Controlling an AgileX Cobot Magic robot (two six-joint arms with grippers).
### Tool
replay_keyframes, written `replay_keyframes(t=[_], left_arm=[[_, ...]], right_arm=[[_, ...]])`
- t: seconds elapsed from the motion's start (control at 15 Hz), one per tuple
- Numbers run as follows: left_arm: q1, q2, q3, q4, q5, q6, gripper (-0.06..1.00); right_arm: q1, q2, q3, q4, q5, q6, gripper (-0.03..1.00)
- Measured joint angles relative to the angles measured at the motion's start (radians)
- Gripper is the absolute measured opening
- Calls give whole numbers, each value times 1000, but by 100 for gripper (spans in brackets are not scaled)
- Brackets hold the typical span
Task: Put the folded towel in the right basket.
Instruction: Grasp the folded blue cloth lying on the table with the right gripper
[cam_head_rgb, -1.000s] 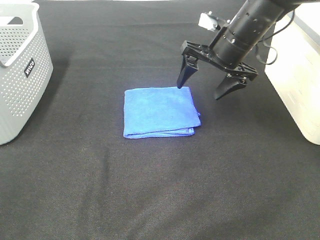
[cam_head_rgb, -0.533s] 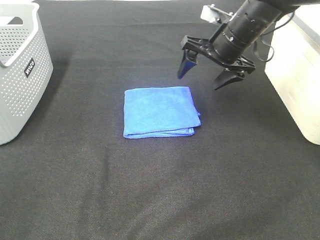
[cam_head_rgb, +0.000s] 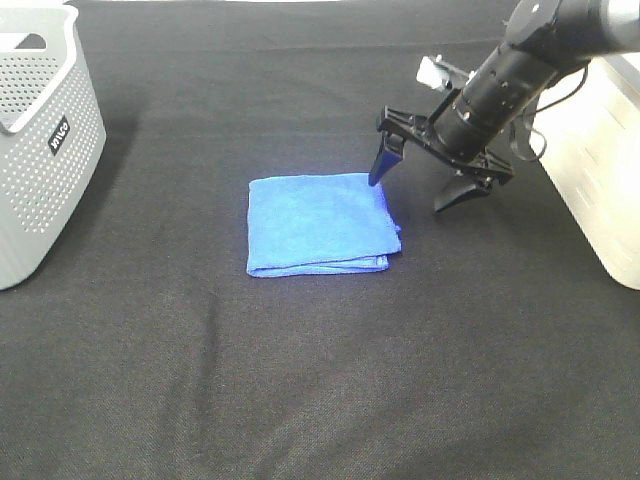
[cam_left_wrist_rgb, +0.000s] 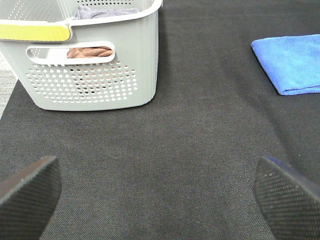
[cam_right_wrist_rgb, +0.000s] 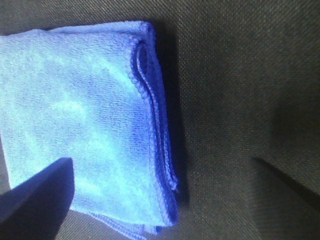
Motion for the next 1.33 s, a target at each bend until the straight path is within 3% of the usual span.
replay_keyframes(t=[0.53,0.67,0.93,1.13,1.2,1.27,1.33], left_arm=[[0,0,0,0,0,0,97],[0,0,0,0,0,0,97],[0,0,0,0,0,0,97],[0,0,0,0,0,0,97],[0,0,0,0,0,0,97],[0,0,0,0,0,0,97],[0,0,0,0,0,0,97]], right_arm=[[1,93,-15,41,0,-23,88],[42,105,-22,54,-30,-23,87],[208,156,-35,172,-165,-49,82],[237,161,-36,179,-199,-51,73],[238,164,-36,181,-206,-51,64],[238,173,-36,184,-210,-51,36],[238,176,-36,194,-210,-50,24]])
